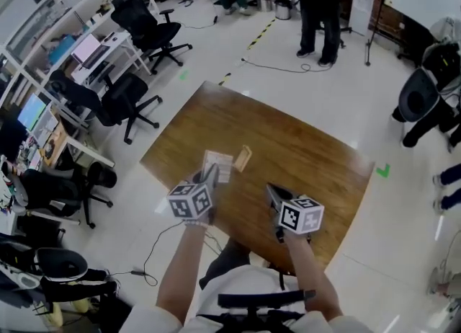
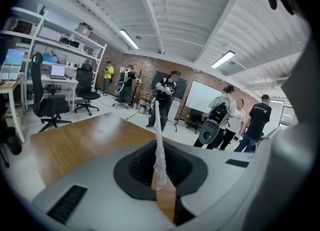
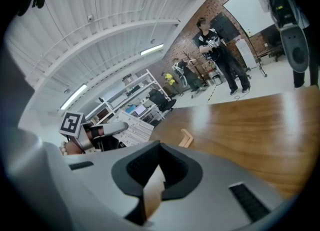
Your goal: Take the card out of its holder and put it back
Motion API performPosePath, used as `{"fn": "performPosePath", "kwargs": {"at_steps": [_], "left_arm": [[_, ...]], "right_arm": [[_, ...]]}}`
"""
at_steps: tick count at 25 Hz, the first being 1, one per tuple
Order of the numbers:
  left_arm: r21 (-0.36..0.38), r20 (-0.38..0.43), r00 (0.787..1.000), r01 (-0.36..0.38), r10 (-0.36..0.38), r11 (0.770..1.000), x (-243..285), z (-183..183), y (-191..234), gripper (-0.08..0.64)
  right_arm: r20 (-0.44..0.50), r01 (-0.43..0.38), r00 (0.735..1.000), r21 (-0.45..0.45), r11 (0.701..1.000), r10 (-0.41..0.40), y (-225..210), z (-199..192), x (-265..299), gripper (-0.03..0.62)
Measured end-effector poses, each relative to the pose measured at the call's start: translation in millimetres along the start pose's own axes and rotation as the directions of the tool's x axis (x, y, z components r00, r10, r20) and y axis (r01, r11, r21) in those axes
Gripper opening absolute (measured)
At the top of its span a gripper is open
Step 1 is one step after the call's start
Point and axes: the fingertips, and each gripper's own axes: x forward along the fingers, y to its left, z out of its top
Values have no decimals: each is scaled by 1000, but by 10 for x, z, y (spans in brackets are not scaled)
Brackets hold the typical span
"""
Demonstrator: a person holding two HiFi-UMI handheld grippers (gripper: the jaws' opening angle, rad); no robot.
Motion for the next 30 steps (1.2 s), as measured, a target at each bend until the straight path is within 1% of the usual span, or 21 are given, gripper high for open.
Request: {"fn": "performPosePath", "kwargs": {"at_steps": [4,8,13,19,23,27,30], "left_arm": [[-60,19,1000,-21,22,998,-388,-239,-61,14],[-107,23,999,-35,37,994,-615,-512,-165,15],[-126,27,998,-49,53,991,-771,-701,-227,15],[-122,31,998,-45,50,991,-778,-760,-223,15],[-119,45,998,-45,51,992,-733,-677,-254,15],[-99,41,998,-46,51,994,-676,-613,-242,15],[-100,39,998,-50,54,994,-644,-585,-206,15]], "right_arm": [[-27,-15,1000,-25,1000,14,135,-59,-111,11],[-53,-27,998,-35,999,26,143,-177,-200,11],[-76,-40,996,-42,998,36,216,-267,-243,11],[-82,-49,996,-46,998,45,289,-351,-208,11],[-80,-48,996,-43,998,44,266,-325,-220,11],[-77,-35,997,-32,999,32,213,-314,-206,11],[-71,-29,997,-23,999,27,186,-318,-188,11]]}}
